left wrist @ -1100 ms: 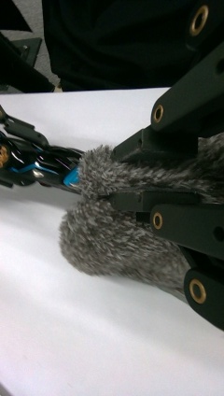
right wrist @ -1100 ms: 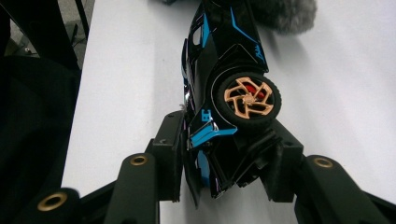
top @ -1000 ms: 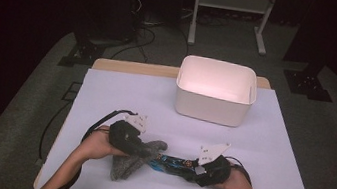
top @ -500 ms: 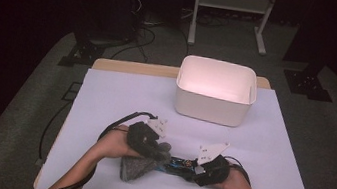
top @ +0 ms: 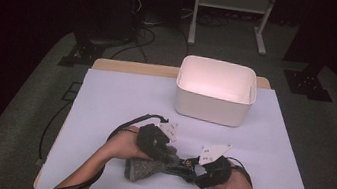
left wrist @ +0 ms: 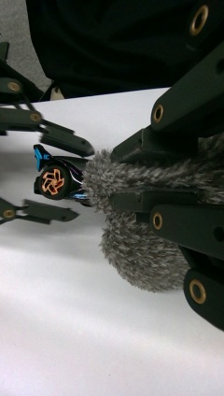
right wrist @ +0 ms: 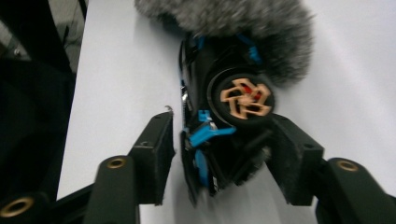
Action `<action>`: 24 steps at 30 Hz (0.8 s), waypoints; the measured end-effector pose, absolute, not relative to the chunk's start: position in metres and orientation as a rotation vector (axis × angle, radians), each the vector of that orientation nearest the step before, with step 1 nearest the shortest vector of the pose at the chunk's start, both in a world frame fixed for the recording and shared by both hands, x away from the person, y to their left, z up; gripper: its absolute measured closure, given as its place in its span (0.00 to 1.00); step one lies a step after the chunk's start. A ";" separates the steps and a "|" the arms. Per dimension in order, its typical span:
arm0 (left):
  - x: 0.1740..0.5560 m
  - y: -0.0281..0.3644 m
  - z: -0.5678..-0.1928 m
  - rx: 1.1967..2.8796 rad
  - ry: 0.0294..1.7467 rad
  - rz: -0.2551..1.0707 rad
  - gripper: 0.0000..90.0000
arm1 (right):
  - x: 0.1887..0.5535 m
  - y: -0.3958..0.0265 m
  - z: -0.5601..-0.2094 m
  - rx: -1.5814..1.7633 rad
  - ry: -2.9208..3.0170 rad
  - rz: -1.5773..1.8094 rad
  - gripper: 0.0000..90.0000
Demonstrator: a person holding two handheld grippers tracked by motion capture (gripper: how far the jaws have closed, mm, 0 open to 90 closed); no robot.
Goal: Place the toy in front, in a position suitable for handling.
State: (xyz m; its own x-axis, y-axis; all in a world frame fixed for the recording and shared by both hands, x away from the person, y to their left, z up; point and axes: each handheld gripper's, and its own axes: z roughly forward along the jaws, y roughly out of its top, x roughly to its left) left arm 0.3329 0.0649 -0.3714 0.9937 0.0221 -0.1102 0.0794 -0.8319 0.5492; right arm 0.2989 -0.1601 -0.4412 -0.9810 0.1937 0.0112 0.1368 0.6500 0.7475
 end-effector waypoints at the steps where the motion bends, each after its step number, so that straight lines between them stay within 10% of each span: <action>1: 0.333 0.065 -0.371 2.554 0.069 -0.133 0.87 | 0.299 -0.162 -0.440 0.292 2.788 1.275 0.49; 24: 0.330 0.012 -0.368 2.591 -0.056 -0.148 0.87 | 0.296 -0.161 -0.440 0.281 2.799 1.293 0.63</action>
State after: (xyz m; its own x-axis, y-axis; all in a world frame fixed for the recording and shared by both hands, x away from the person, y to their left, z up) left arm 0.3299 0.0121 -0.3681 0.9931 -0.0694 -0.0943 -0.0103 -0.8541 0.5201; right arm 0.2964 -0.1609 -0.4398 -0.9825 0.1832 0.0346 0.1451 0.6351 0.7587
